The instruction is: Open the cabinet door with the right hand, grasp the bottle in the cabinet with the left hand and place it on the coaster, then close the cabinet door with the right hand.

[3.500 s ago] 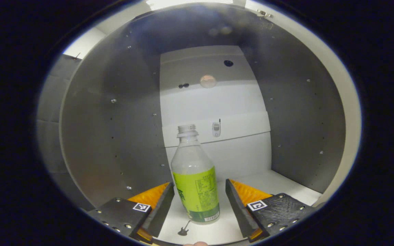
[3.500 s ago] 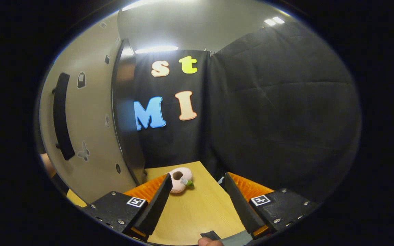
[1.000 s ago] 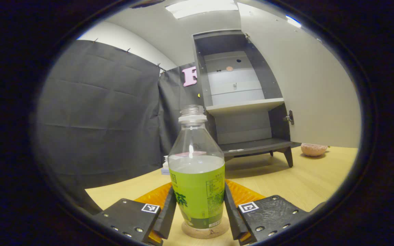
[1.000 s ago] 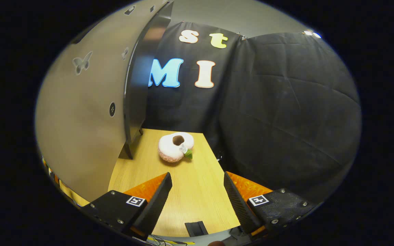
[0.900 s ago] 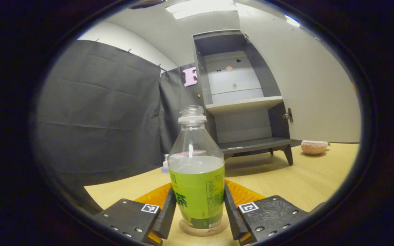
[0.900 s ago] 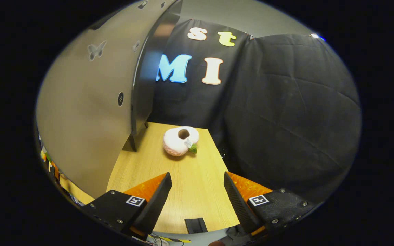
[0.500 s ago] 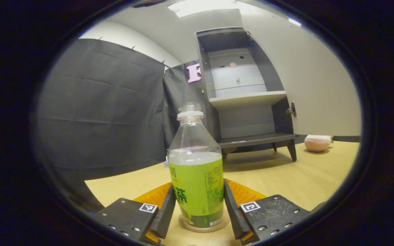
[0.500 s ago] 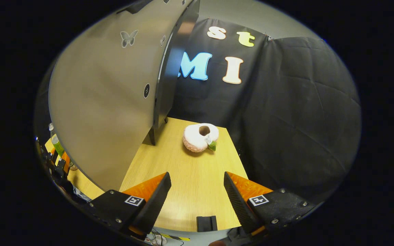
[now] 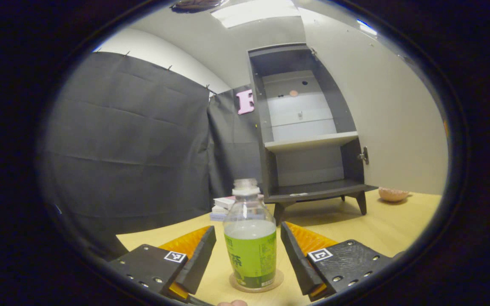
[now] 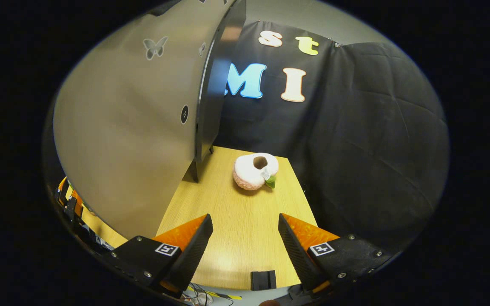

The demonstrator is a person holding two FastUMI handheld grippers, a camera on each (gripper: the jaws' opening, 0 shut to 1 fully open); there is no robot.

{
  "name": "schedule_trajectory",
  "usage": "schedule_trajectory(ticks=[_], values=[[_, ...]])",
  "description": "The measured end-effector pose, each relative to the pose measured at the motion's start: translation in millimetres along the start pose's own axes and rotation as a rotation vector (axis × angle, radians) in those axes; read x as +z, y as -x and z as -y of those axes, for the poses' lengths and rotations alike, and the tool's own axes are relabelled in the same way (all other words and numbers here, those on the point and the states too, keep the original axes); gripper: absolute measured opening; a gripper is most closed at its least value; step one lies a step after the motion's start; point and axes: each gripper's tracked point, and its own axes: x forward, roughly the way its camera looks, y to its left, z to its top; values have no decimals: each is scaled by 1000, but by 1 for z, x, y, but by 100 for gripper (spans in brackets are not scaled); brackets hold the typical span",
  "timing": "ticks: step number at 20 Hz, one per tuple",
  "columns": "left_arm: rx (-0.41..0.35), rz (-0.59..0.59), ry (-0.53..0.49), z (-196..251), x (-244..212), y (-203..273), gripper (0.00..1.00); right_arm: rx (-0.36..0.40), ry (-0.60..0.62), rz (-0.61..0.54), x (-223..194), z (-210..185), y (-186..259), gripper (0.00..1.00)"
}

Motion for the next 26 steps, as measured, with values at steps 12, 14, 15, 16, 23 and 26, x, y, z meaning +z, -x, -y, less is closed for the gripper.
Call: schedule_trajectory(ticks=[12,14,15,16,23,26], values=[[-54,206,-19,-26,257,6,87,32,-204,169,79,16,19,95],[-81,209,-18,-21,288,8,87,44,-246,226,102,19,29,95],[-95,210,-19,-16,301,13,87,49,-261,257,114,22,34,95],[-107,208,-26,-11,312,16,87,58,-275,292,127,24,41,95],[-223,72,18,33,336,20,87,159,-338,512,226,29,102,95],[-258,-47,31,39,319,6,83,208,-373,549,247,18,130,92]])
